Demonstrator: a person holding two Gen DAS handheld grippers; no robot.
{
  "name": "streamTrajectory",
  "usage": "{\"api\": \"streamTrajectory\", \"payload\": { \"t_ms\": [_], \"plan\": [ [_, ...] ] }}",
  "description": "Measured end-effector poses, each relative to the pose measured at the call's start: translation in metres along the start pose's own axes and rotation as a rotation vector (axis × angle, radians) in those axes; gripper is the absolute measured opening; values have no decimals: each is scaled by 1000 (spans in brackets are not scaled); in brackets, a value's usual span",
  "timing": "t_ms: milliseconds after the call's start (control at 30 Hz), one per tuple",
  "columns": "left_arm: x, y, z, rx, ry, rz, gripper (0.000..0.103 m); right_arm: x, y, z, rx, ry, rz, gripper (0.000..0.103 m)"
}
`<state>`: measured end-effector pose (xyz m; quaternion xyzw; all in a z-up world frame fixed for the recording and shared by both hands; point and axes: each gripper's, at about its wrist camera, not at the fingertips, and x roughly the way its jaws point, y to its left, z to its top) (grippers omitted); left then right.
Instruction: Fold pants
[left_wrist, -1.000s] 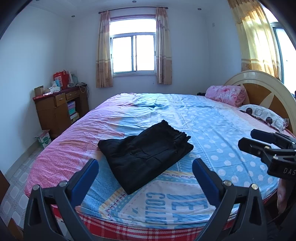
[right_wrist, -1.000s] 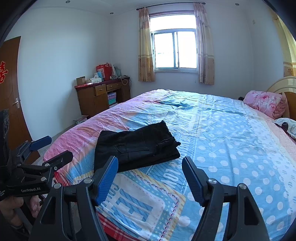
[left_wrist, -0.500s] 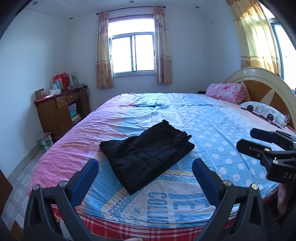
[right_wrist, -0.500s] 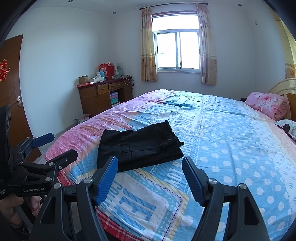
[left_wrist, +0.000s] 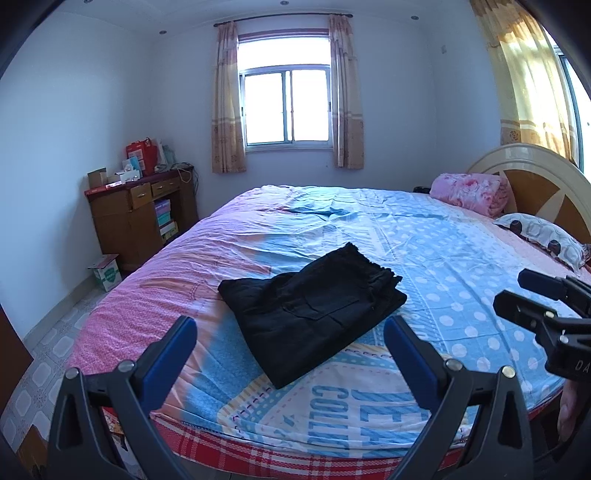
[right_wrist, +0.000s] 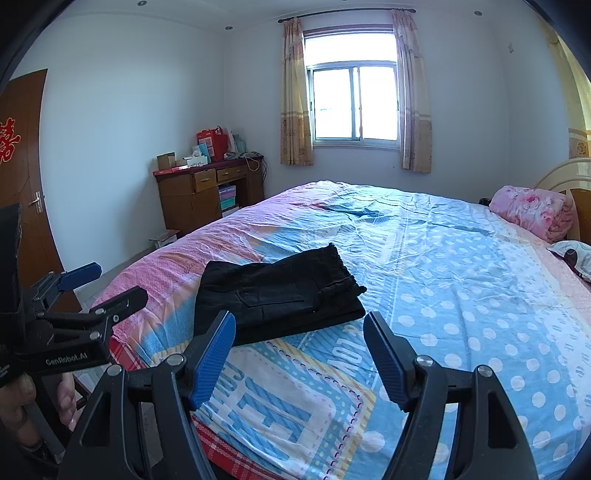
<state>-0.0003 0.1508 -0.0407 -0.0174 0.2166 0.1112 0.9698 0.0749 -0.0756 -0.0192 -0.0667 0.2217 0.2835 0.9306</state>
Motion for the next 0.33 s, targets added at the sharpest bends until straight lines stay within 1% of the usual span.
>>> {"api": "streamTrajectory", "payload": {
  "t_ms": [233,333],
  "plan": [
    [1,1,-3,3,-10,13,103,2,2,-1,-7,8,6,73],
    [1,0,-3,10,-11,6,103,3,4,-2,-8,12,9,73]
  ]
}}
